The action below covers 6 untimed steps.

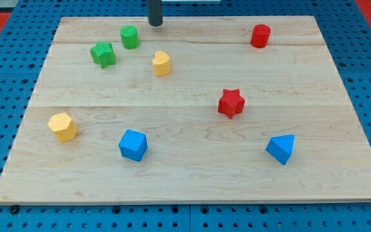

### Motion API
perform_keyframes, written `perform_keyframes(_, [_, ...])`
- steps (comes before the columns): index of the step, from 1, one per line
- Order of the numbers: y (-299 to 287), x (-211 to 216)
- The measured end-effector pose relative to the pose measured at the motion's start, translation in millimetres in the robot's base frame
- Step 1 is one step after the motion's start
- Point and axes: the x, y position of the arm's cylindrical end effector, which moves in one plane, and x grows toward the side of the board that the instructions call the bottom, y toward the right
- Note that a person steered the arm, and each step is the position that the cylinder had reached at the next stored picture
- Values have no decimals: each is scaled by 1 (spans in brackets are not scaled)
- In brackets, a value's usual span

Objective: Move the green circle to the top left

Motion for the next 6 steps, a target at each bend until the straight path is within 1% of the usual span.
perform_keyframes(1, [57,19])
perform_keyframes(2, [2,52])
perform_keyframes(3, [-55,61])
perform_keyframes(4, [-56,44])
perform_keyframes(5, [-85,32])
perform_keyframes(6, [-114,33])
